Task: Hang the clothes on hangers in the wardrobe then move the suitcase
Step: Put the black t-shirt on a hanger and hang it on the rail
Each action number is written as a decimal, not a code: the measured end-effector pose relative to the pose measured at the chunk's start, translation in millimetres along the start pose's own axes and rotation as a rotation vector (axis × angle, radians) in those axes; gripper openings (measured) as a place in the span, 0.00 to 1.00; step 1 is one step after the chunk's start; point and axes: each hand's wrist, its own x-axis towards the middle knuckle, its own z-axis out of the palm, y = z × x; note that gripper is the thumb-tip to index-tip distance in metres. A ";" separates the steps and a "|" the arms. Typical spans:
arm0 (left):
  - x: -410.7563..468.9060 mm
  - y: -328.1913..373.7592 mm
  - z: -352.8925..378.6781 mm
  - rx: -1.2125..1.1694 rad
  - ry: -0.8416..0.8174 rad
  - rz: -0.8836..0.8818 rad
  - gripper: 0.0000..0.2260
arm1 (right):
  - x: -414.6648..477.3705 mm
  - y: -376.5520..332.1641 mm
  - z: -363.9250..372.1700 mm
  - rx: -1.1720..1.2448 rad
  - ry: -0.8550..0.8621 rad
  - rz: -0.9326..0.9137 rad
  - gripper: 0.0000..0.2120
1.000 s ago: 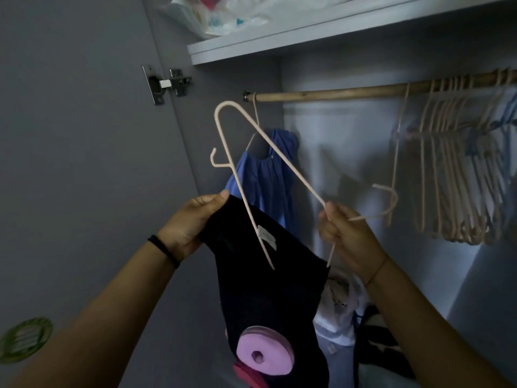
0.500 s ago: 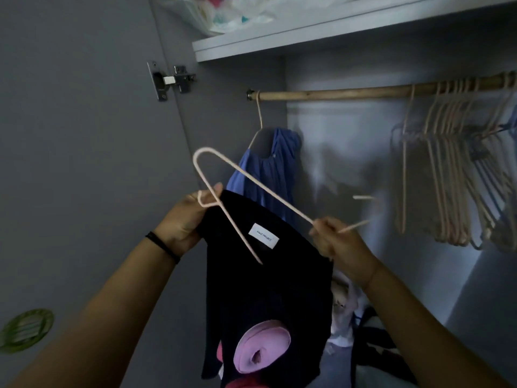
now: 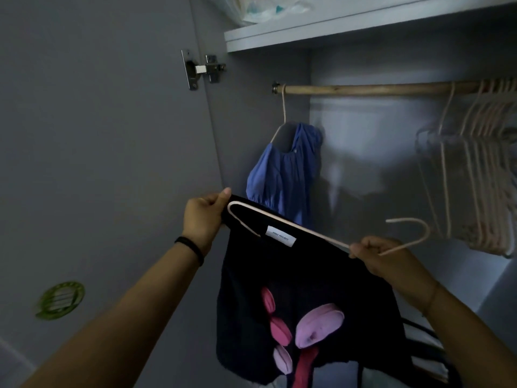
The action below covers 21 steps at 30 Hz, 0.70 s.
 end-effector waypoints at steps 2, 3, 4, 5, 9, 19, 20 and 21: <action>-1.4 -3.2 0.5 0.133 0.031 0.127 0.16 | -0.9 -3.6 -2.1 -0.018 -0.004 0.006 0.12; -2.7 -4.2 0.7 0.232 0.054 0.208 0.17 | -1.2 -5.4 -2.7 -0.017 -0.008 0.008 0.12; -4.4 -3.7 1.3 0.335 0.080 0.298 0.18 | -1.2 -6.9 -3.7 -0.016 -0.007 0.008 0.12; -6.7 -1.5 2.0 0.422 0.107 0.393 0.18 | -0.8 -8.3 -4.7 -0.022 -0.006 0.008 0.12; -14.4 7.3 8.9 0.645 0.176 0.772 0.17 | 4.4 -10.7 -6.6 -0.127 -0.032 -0.015 0.11; -46.9 9.5 56.9 0.863 0.002 0.839 0.20 | 41.6 -77.0 33.4 -0.410 -0.241 -0.265 0.06; -48.9 11.1 57.9 0.821 -0.034 0.752 0.20 | 43.5 -80.2 34.7 -0.397 -0.251 -0.237 0.05; -48.5 12.9 56.3 0.754 -0.096 0.637 0.21 | 44.8 -83.1 34.0 -0.364 -0.252 -0.197 0.05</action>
